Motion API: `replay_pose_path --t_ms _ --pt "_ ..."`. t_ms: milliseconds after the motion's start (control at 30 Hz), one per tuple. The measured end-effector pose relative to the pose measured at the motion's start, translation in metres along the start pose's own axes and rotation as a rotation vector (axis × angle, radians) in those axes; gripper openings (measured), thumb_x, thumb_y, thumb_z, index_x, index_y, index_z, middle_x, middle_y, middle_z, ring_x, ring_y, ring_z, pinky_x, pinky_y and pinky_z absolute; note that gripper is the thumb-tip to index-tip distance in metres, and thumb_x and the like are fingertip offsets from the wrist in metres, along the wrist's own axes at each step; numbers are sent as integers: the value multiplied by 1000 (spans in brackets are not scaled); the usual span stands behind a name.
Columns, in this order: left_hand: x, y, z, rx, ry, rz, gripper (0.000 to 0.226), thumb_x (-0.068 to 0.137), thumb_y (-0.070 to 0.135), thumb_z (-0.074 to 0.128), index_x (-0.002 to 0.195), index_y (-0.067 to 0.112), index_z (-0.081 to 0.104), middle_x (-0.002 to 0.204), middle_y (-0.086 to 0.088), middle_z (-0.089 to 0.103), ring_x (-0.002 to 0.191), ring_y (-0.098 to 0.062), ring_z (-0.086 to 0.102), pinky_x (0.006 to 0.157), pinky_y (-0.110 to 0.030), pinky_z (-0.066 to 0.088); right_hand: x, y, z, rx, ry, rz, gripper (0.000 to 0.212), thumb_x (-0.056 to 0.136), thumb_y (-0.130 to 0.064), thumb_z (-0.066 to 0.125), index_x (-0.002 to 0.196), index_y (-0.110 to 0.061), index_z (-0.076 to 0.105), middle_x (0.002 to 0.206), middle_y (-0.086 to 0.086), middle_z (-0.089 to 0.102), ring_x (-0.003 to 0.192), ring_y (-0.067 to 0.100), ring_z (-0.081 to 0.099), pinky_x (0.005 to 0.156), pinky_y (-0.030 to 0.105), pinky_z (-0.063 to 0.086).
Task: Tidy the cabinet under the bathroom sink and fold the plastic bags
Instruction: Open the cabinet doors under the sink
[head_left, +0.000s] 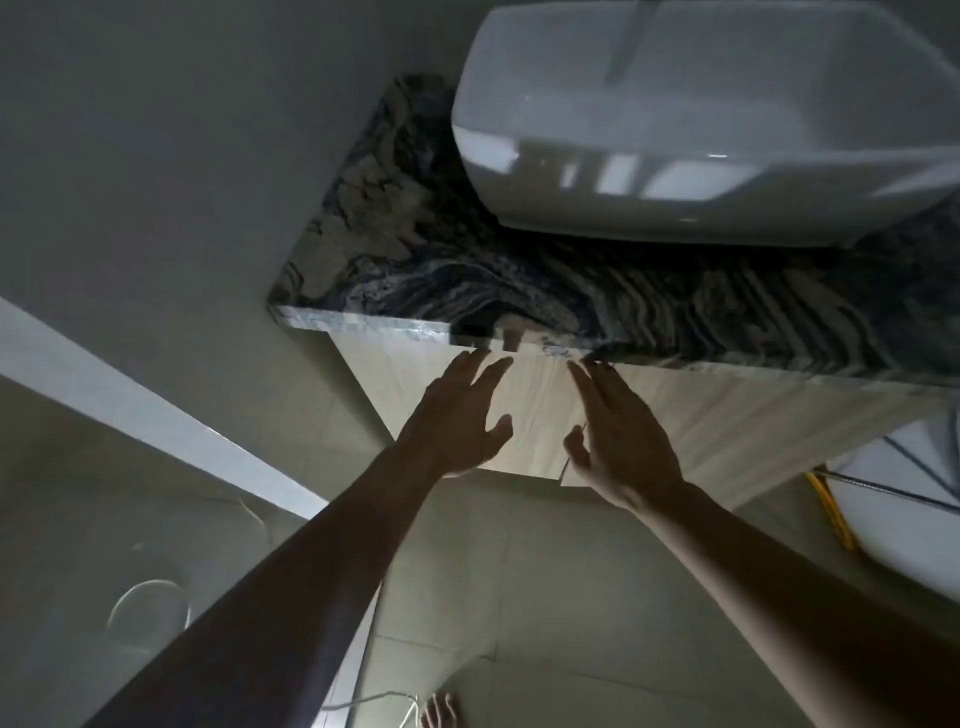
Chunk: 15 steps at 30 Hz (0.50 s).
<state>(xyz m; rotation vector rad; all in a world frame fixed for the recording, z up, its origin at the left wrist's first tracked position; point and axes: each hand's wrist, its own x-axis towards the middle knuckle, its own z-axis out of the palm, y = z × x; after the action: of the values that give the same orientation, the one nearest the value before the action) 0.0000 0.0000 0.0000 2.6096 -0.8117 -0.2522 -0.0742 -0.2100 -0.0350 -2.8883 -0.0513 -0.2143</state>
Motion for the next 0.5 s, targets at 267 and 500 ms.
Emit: replay_pose_path --t_ms 267,500 --pt "34 -27 46 229 187 47 81 87 39 53 157 13 20 162 -12 18 149 -31 17 114 -54 27 14 4 43 -205 111 105 82 86 -24 58 157 -8 20 163 15 23 151 29 20 121 53 22" --pt "30 -10 53 246 228 -79 67 87 37 48 152 28 33 154 -14 29 142 -33 29 108 -55 33 -4 -17 44 -143 133 165 85 85 -25 54 159 -11 14 165 11 16 153 29 14 121 53 19"
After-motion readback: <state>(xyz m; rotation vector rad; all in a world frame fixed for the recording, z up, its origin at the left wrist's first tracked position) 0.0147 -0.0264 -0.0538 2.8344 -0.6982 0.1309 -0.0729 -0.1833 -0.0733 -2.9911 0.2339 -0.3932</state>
